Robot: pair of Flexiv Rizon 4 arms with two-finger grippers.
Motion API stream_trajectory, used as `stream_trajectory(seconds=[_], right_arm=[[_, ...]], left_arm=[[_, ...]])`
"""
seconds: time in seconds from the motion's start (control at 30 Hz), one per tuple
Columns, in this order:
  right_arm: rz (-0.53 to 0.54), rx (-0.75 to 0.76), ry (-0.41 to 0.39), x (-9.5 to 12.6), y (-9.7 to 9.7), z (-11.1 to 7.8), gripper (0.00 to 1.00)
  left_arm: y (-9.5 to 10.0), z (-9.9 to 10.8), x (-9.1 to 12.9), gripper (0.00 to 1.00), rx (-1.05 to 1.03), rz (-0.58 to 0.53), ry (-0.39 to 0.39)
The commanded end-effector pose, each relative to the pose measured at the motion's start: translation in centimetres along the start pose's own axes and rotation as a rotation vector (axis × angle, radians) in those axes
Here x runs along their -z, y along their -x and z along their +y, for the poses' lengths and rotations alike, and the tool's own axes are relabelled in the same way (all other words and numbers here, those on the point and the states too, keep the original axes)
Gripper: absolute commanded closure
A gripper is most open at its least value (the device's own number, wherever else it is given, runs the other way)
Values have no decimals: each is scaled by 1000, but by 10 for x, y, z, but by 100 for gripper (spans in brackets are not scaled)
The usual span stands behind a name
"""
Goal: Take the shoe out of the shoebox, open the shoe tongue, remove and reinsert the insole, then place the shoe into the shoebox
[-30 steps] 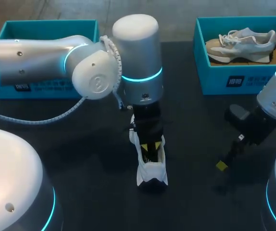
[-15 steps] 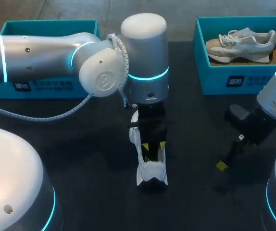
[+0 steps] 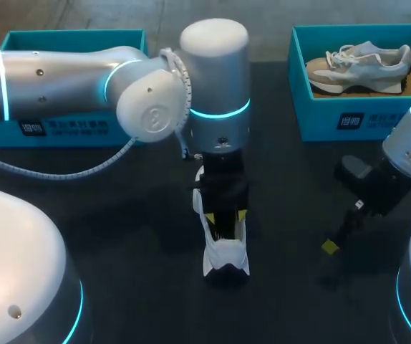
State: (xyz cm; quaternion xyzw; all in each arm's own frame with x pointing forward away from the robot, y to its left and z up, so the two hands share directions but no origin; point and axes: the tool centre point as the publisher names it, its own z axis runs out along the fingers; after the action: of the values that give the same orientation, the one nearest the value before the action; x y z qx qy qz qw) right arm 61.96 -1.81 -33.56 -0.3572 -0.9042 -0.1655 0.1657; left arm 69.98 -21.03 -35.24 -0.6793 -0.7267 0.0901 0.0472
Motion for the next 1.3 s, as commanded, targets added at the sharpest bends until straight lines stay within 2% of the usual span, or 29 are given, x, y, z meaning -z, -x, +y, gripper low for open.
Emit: stream_trajectory(seconds=[0.03, 0.27, 0.53, 0.7, 0.9, 1.3], right_arm=[[-4, -2, -1, 0, -1, -1, 0], [-4, -2, -1, 0, -1, -1, 0], [-4, -2, -1, 0, -1, -1, 0], [-4, -2, -1, 0, -1, -1, 0], [-4, -2, -1, 0, -1, -1, 0], [-4, -2, -1, 0, -1, -1, 0]], left_arm=[[-4, 4, 0, 38, 0, -12, -9], [-11, 4, -1, 19, 10, -25, -35], [-18, 3, -2, 15, 20, -39, -43], [-20, 6, 2, 5, 18, -46, -36], [-19, 14, 6, 1, 15, -55, -40], [-15, 27, 7, 2, -2, -69, -49]])
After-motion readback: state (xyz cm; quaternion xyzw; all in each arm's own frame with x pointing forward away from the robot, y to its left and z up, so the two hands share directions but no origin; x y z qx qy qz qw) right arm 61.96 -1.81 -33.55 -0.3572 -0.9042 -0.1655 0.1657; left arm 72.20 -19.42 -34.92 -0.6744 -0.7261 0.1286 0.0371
